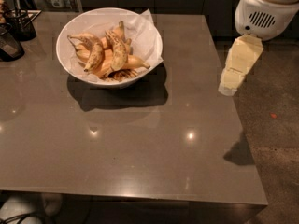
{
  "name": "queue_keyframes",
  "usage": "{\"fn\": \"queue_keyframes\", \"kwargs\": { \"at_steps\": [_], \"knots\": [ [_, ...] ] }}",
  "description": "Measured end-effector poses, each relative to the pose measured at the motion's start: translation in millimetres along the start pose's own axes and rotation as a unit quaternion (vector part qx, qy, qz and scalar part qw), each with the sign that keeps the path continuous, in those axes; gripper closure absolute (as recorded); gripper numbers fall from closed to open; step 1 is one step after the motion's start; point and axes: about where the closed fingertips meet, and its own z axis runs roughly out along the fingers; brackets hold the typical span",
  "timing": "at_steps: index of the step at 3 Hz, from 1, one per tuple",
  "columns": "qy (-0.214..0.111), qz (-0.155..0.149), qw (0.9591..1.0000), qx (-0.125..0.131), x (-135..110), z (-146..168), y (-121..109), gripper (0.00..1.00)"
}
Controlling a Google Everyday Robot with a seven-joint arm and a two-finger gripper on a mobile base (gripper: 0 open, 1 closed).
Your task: Pick banana from white bowl
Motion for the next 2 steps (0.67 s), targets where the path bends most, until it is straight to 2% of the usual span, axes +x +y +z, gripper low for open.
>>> {"fn": "queue_keyframes", "kwargs": {
  "at_steps": [1, 2],
  "knots": [
    [-0.011, 0.002, 0.9999, 0.008, -7, 0, -3, 0.00],
    [-0.032, 0.012, 0.9994, 0.002, -28, -4, -2, 0.00]
  ]
}}
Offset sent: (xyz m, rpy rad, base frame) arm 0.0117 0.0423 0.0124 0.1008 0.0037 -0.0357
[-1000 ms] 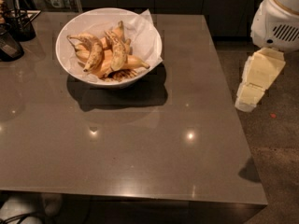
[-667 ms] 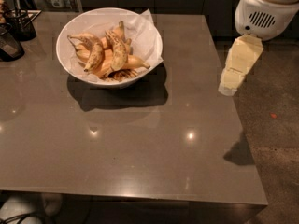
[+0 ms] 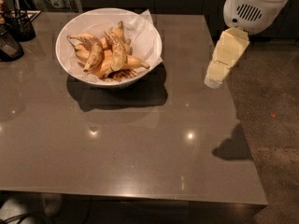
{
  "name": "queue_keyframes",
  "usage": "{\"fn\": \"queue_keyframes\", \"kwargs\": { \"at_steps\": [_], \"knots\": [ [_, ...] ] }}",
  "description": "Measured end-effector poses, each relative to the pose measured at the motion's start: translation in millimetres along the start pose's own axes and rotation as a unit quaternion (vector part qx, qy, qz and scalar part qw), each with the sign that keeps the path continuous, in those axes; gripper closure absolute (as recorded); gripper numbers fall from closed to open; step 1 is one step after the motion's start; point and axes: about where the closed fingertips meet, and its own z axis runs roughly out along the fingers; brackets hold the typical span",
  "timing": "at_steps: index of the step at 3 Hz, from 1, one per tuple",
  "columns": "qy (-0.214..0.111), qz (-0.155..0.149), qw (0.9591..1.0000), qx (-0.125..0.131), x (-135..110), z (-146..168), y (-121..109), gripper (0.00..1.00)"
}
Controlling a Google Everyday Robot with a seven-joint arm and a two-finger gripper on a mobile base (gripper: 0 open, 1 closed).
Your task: Pick banana from white bowl
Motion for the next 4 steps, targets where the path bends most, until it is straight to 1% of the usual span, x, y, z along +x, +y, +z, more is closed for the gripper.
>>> {"fn": "queue_keyframes", "kwargs": {
  "at_steps": [1, 2, 3, 4],
  "knots": [
    [-0.010, 0.008, 0.9999, 0.002, -30, -12, 1, 0.00],
    [0.003, -0.002, 1.0000, 0.008, -73, -8, 13, 0.00],
    [-0.014, -0.005, 0.9998, 0.015, -85, -7, 10, 0.00],
    [-0.050, 0.005, 0.9988, -0.003, -105, -5, 11, 0.00]
  ]
}}
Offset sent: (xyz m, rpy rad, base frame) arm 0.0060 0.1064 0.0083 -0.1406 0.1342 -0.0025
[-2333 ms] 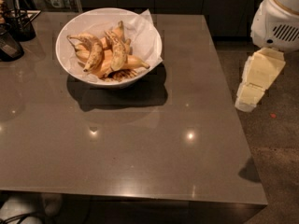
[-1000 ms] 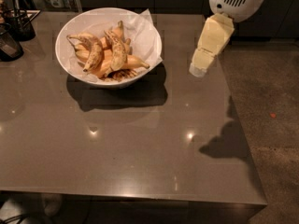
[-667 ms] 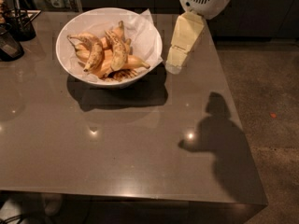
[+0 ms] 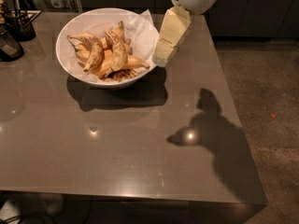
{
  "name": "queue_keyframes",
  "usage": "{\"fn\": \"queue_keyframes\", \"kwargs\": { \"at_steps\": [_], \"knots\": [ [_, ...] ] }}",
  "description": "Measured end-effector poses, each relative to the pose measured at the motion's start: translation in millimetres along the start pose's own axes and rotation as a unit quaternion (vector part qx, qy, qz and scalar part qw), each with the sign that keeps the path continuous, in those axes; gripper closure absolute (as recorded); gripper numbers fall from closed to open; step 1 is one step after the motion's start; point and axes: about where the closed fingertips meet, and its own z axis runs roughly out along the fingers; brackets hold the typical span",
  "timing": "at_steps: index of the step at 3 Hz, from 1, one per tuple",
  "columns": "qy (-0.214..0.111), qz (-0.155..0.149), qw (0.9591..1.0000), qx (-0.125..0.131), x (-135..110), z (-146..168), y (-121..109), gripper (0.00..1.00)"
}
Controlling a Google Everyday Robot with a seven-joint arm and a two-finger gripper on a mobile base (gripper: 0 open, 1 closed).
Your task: Pick banana from white bowl
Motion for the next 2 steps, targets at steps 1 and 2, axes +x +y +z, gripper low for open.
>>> {"fn": "queue_keyframes", "kwargs": {
  "at_steps": [1, 2],
  "knots": [
    [-0.005, 0.016, 0.9993, -0.034, -32, 12, 3, 0.00],
    [-0.006, -0.005, 0.9982, -0.059, -71, 27, 13, 0.00]
  ]
}}
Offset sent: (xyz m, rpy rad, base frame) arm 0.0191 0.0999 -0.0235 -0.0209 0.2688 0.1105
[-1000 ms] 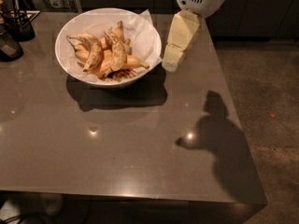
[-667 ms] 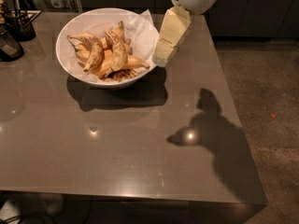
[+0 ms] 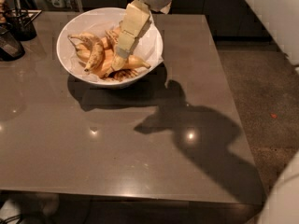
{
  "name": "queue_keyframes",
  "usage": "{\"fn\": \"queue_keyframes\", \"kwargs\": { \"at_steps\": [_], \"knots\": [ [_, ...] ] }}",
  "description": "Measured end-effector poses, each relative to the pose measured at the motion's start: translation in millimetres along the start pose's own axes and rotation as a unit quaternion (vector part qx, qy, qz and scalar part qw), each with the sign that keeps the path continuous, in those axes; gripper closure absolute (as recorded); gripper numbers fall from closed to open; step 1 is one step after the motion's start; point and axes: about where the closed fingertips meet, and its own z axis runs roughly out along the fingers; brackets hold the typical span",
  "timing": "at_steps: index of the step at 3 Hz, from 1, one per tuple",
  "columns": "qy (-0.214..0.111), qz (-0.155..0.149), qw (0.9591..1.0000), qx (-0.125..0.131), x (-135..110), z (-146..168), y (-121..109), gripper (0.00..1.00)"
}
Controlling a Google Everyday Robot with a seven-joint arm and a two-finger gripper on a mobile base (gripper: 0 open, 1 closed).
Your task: Pick banana from white bowl
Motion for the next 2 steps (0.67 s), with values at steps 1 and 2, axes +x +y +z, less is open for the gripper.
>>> {"fn": "queue_keyframes", "kwargs": {
  "at_steps": [1, 2],
  "knots": [
    [-0.017, -0.003, 0.9998, 0.006, -12, 1, -2, 0.00],
    [-0.036, 0.006, 0.9993, -0.008, -28, 8, -6, 0.00]
  ]
}}
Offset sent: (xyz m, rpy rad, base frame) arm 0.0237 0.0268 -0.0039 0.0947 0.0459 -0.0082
